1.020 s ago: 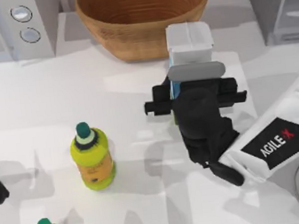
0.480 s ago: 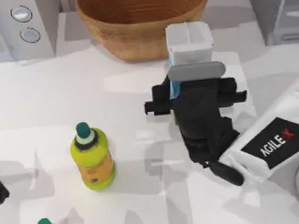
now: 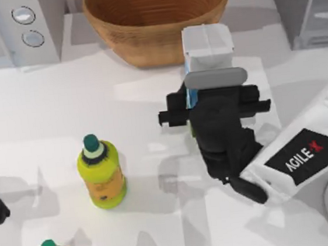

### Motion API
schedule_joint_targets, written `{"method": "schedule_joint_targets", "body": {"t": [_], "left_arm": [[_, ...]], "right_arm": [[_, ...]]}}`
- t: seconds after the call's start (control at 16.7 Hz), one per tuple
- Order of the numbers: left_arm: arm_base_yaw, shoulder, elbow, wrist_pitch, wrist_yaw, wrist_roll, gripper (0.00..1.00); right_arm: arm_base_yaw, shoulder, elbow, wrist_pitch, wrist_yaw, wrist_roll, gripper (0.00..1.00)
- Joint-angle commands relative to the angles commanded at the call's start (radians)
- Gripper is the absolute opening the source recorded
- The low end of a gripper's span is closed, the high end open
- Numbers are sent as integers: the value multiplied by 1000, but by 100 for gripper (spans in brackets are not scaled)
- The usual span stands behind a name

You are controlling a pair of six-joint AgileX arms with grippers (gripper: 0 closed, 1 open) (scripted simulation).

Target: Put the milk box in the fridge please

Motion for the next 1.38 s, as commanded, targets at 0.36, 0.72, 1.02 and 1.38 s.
{"method": "schedule_joint_targets", "body": {"t": [0.36, 0.72, 1.02, 1.38], "left_arm": [[0, 0, 0, 0, 0, 0, 100], [0, 0, 0, 0, 0, 0, 100], [0, 0, 0, 0, 0, 0, 100], [0, 0, 0, 0, 0, 0, 100]], "right_arm": [[3, -161, 68, -228, -6, 1, 0], [-1, -380, 159, -551, -7, 1, 0], [-1, -408, 172, -582, -7, 1, 0], [-40, -510, 112, -596, -55, -10, 0]]}}
